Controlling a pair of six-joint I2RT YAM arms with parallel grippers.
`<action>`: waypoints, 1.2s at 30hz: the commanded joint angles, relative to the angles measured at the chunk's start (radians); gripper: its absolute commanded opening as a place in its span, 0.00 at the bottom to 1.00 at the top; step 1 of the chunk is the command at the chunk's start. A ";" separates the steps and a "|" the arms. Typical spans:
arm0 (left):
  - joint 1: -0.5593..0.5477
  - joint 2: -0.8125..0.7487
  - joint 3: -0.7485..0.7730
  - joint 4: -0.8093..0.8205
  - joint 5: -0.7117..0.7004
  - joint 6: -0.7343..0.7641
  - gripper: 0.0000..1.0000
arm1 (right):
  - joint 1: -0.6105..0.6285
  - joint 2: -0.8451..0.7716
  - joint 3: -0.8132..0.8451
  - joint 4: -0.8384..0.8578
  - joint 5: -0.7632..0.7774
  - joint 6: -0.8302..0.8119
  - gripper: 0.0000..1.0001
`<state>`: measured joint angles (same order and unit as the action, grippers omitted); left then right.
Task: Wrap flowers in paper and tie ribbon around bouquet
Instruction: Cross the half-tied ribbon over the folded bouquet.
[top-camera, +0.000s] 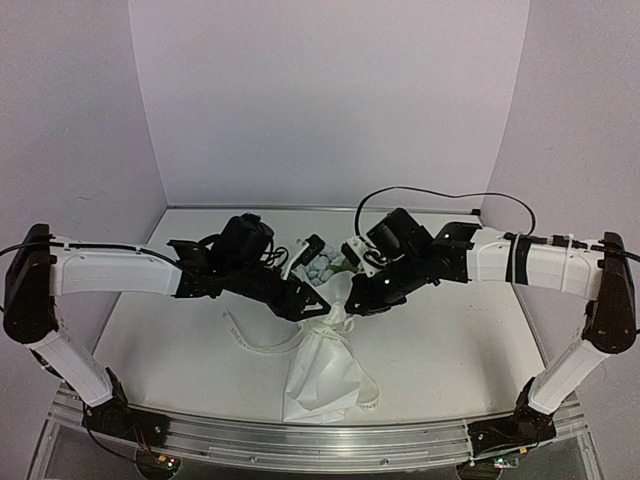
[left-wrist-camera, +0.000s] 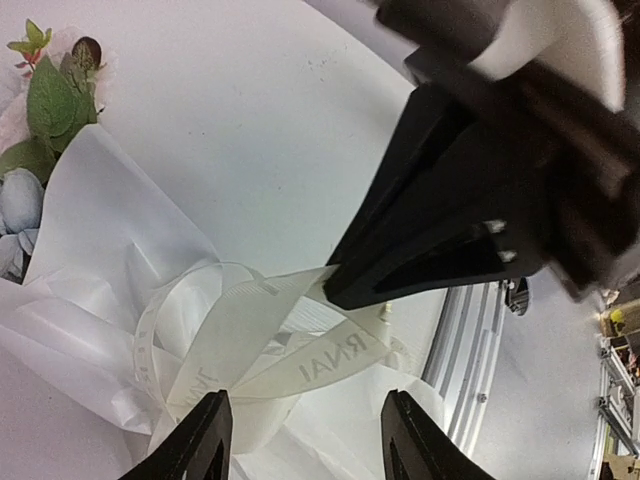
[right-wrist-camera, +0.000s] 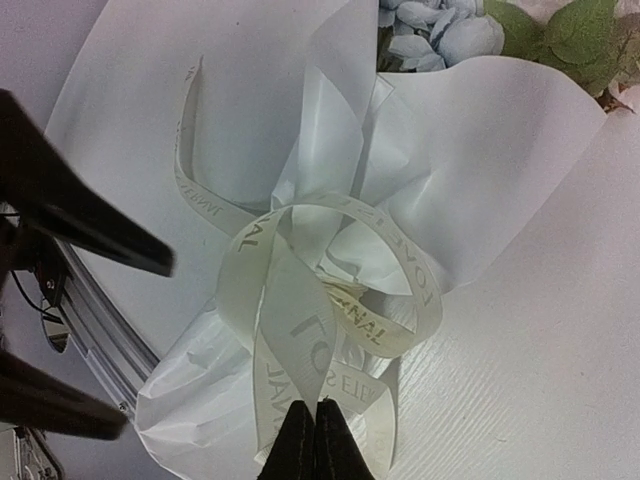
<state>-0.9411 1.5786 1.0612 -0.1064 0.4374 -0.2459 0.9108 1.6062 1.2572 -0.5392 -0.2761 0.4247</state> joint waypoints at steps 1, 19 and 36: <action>0.020 0.066 0.105 -0.006 0.025 0.086 0.53 | 0.011 -0.008 0.053 0.014 -0.043 -0.005 0.00; 0.032 0.122 0.131 -0.018 0.077 0.127 0.49 | 0.023 0.035 0.089 0.013 -0.056 -0.022 0.00; 0.033 0.169 0.157 0.031 0.090 0.106 0.32 | 0.024 0.064 0.133 -0.025 -0.049 -0.042 0.00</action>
<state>-0.8948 1.7432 1.1725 -0.1310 0.4738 -0.1570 0.9207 1.6543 1.3416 -0.5934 -0.3137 0.4179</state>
